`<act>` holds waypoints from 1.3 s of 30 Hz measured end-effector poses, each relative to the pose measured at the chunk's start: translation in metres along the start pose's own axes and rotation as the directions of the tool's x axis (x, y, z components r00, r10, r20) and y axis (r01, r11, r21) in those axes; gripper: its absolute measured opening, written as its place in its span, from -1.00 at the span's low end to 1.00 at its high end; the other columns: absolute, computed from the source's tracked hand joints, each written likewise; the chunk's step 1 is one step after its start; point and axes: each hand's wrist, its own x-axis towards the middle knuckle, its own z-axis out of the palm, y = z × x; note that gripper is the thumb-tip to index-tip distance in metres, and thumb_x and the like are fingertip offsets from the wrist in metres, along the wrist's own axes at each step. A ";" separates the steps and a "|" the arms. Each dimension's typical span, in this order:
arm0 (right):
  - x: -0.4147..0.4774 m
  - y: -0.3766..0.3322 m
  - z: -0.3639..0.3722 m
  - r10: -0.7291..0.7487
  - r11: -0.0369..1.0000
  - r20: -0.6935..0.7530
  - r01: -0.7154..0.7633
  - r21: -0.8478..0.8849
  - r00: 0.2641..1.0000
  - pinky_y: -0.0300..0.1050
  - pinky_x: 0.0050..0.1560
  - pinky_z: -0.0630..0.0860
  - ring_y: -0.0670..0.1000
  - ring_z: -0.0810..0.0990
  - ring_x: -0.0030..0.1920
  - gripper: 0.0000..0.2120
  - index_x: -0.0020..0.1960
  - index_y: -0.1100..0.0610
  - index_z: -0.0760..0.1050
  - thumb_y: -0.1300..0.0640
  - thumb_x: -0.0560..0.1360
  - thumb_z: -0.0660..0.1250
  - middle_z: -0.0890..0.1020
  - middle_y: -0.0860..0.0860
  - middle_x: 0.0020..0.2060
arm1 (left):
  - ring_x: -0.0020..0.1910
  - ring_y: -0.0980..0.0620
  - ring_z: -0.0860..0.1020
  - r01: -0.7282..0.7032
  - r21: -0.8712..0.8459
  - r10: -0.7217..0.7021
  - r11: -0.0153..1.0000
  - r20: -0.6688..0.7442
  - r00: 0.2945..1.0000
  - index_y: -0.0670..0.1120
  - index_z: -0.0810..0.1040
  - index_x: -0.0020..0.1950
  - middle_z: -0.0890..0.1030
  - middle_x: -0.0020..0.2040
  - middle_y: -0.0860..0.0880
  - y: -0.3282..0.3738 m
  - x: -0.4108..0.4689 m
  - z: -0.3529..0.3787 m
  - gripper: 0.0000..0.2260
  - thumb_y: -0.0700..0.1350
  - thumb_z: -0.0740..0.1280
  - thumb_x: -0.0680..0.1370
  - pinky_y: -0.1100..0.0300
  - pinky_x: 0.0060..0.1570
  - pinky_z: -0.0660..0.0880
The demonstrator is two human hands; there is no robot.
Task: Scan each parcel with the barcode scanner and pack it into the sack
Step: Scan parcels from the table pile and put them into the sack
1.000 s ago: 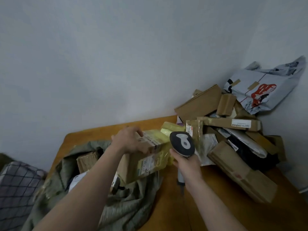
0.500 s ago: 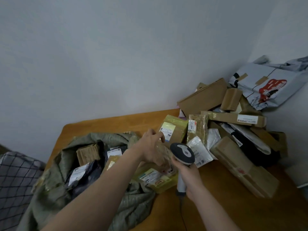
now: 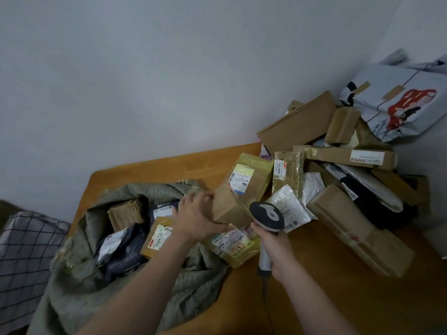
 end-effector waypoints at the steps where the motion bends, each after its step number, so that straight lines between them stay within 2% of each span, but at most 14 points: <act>1: 0.003 0.000 -0.001 0.007 1.000 0.004 -0.007 0.007 1.000 0.20 0.43 0.42 0.15 0.50 0.32 -0.43 0.39 0.05 0.42 -0.01 0.47 0.55 0.55 0.05 0.24 | 0.50 -0.23 0.30 0.041 -0.024 -0.040 0.999 0.034 0.999 0.32 0.27 0.48 0.28 0.53 -0.09 -0.009 -0.001 0.001 0.05 0.49 0.50 0.03 -0.29 0.47 0.32; 3: 0.007 0.001 -0.003 0.018 1.000 0.007 -0.018 0.008 1.000 0.22 0.43 0.41 0.15 0.50 0.32 -0.41 0.41 0.06 0.41 -0.01 0.47 0.55 0.55 0.06 0.27 | 0.39 -0.20 0.43 0.106 -0.224 -0.091 0.969 0.077 0.993 0.30 0.25 0.54 0.34 0.45 -0.09 -0.026 -0.002 0.006 0.11 0.39 0.59 0.04 -0.21 0.34 0.49; 6: 0.008 0.006 -0.002 0.037 0.999 0.014 -0.037 0.009 0.999 0.25 0.43 0.41 0.15 0.50 0.33 -0.33 0.46 0.05 0.40 -0.05 0.44 0.58 0.56 0.07 0.30 | 0.18 -0.10 0.59 0.155 -0.579 -0.124 0.800 0.093 0.988 0.23 0.34 0.47 0.46 0.31 0.00 -0.031 -0.010 0.017 -0.01 0.04 0.75 0.14 -0.14 0.08 0.65; 9: 0.011 0.010 -0.006 0.060 0.998 0.007 -0.060 0.014 0.998 0.24 0.43 0.42 0.15 0.50 0.34 -0.32 0.47 0.05 0.40 -0.05 0.44 0.58 0.56 0.06 0.30 | 0.11 -0.07 0.63 0.192 -0.720 -0.238 0.666 0.039 0.971 0.12 0.33 0.34 0.52 0.24 0.01 -0.022 -0.012 0.028 -0.03 0.11 0.76 0.05 -0.11 0.00 0.67; 13: 0.016 0.008 -0.018 0.074 0.997 -0.018 -0.074 0.016 0.997 0.18 0.36 0.47 0.14 0.54 0.25 -0.42 0.39 0.08 0.47 -0.03 0.45 0.57 0.61 0.04 0.19 | 0.09 0.02 0.62 0.236 -0.816 -0.365 0.528 0.033 0.930 -0.03 0.31 0.37 0.59 0.17 0.01 -0.003 -0.008 0.044 -0.16 0.05 0.72 0.26 0.14 -0.03 0.59; 16: 0.018 0.006 -0.025 0.070 0.997 -0.021 -0.069 0.044 0.997 0.13 0.31 0.49 0.12 0.55 0.22 -0.49 0.32 0.05 0.48 -0.01 0.45 0.57 0.61 0.01 0.14 | 0.15 0.00 0.61 0.267 -0.843 -0.329 0.467 0.115 0.937 0.02 0.31 0.42 0.60 0.23 0.00 0.015 -0.002 0.057 -0.19 0.23 0.60 0.31 0.07 0.12 0.59; 18: 0.020 0.006 -0.030 0.070 0.996 -0.025 -0.068 0.060 0.997 0.19 0.35 0.48 0.12 0.55 0.24 -0.48 0.30 0.03 0.46 -0.02 0.43 0.58 0.61 0.03 0.18 | 0.18 -0.02 0.62 0.293 -0.813 -0.279 0.504 0.167 0.946 0.09 0.30 0.42 0.61 0.27 0.01 0.023 0.002 0.062 -0.19 0.30 0.59 0.31 -0.09 0.23 0.58; 21: 0.018 0.002 -0.036 0.065 0.994 -0.045 -0.060 0.086 0.997 0.25 0.37 0.48 0.14 0.57 0.25 -0.43 0.33 0.04 0.49 -0.03 0.40 0.61 0.63 0.05 0.19 | 0.13 0.06 0.64 0.258 -0.757 -0.182 0.600 0.184 0.966 0.11 0.31 0.47 0.63 0.22 0.06 0.029 0.002 0.061 -0.16 0.08 0.68 0.31 0.08 0.06 0.60; 23: 0.018 -0.005 -0.041 0.079 0.994 -0.041 -0.076 0.083 0.996 0.26 0.32 0.52 0.15 0.60 0.21 -0.54 0.21 0.01 0.54 -0.02 0.39 0.61 0.66 0.06 0.15 | 0.18 0.06 0.61 0.226 -0.735 -0.123 0.640 0.193 0.974 0.16 0.26 0.56 0.61 0.22 0.13 0.029 0.000 0.061 -0.01 0.01 0.71 0.25 0.10 0.07 0.58; 27: 0.013 -0.018 -0.048 0.066 0.991 0.036 -0.069 0.116 0.997 0.08 -0.02 0.64 0.11 0.65 0.02 -0.80 0.00 -0.01 0.55 0.11 0.47 0.55 0.68 0.07 -0.01 | 0.37 -0.04 0.54 0.144 -0.644 -0.065 0.752 0.145 0.987 0.39 0.14 0.59 0.57 0.38 0.06 0.027 -0.003 0.068 0.20 0.21 0.76 0.09 -0.24 0.29 0.54; 31: 0.006 -0.025 -0.052 0.036 0.992 0.045 -0.041 0.119 0.998 0.03 -0.06 0.62 0.13 0.61 0.12 -0.80 0.02 -0.01 0.58 0.09 0.47 0.56 0.67 0.05 0.06 | 0.51 -0.22 0.37 0.111 -0.552 -0.041 0.826 0.138 0.990 0.54 0.00 0.54 0.40 0.52 -0.08 0.013 0.011 0.086 0.29 0.33 0.73 0.00 -0.39 0.41 0.37; 33: 0.004 -0.029 -0.055 0.018 0.995 0.042 -0.022 0.101 0.999 0.00 -0.09 0.60 0.14 0.62 0.13 -0.78 0.04 -0.01 0.58 0.06 0.47 0.56 0.68 0.05 0.08 | 0.48 -0.11 0.41 0.085 -0.555 -0.011 0.827 0.135 0.991 0.49 -0.02 0.58 0.44 0.47 -0.01 0.027 -0.001 0.069 0.32 0.28 0.75 0.03 -0.31 0.42 0.38; 36: 0.000 -0.039 -0.054 -0.019 0.996 0.051 0.015 0.089 0.999 0.00 -0.08 0.62 0.14 0.63 0.14 -0.76 0.07 -0.01 0.58 0.04 0.46 0.56 0.69 0.05 0.10 | 0.27 0.22 0.53 0.082 -0.653 0.055 0.753 0.186 0.981 0.29 -0.05 0.67 0.57 0.31 0.18 0.035 -0.011 0.054 0.36 0.16 0.75 0.08 -0.13 0.38 0.47; 39: -0.005 -0.046 -0.047 -0.061 0.996 0.077 0.056 0.067 0.995 0.06 -0.03 0.67 0.10 0.62 0.18 -0.76 0.08 -0.06 0.60 0.02 0.46 0.57 0.70 0.01 0.13 | 0.31 0.08 0.57 0.087 -0.702 0.041 0.707 0.164 0.986 0.31 -0.06 0.66 0.60 0.33 0.16 0.033 -0.014 0.046 0.37 0.19 0.76 0.07 -0.23 0.36 0.49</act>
